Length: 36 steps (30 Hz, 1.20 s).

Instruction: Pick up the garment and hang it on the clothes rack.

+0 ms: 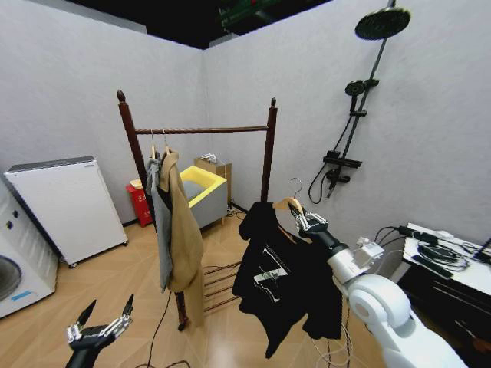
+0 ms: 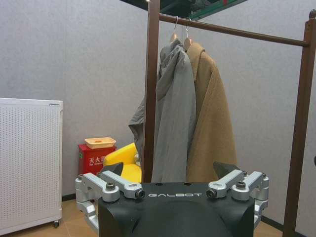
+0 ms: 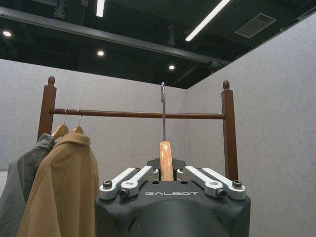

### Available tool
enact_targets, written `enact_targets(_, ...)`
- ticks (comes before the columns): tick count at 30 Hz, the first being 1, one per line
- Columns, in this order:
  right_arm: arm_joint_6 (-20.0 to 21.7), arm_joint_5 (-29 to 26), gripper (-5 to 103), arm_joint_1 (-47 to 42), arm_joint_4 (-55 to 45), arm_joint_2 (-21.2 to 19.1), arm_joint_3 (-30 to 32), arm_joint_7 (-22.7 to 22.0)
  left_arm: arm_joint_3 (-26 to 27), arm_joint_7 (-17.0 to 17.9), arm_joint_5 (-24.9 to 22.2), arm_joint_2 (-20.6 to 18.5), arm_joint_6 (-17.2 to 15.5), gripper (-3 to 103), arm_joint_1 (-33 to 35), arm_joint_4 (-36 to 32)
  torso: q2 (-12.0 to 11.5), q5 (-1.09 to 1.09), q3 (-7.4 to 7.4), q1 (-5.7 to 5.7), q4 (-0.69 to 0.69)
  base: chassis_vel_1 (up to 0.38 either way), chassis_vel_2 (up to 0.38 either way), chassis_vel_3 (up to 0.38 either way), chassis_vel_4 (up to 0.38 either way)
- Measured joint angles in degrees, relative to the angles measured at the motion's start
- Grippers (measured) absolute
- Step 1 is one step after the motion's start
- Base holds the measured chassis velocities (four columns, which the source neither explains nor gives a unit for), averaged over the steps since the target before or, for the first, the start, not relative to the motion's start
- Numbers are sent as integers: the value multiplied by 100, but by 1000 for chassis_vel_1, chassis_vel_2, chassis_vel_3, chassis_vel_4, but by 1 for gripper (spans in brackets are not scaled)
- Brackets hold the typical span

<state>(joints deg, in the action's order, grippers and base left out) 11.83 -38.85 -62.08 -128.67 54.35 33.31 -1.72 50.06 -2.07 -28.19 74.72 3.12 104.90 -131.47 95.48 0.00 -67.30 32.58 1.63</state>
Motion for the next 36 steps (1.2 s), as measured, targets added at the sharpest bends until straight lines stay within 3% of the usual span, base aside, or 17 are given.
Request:
enact_targets(24, -7, -121, 10, 45, 16, 60, -37, 236, 0, -1, 0, 0, 0, 100, 0, 0, -2, 1, -2, 4, -1, -90, 90, 83, -90)
enact_targets(33, 323, -521, 10, 1313, 594, -152, -468, 228, 0, -1, 0, 0, 0, 100, 0, 0, 1, 0, 0, -2, -2, 0, 0, 0, 0)
enact_targets(36, 357, -746, 10, 2209, 1185, -115, -961, 175, 0, -2, 0, 0, 0, 100, 0, 0, 0, -1, -1, 1, -1, 0, 0, 0, 0)
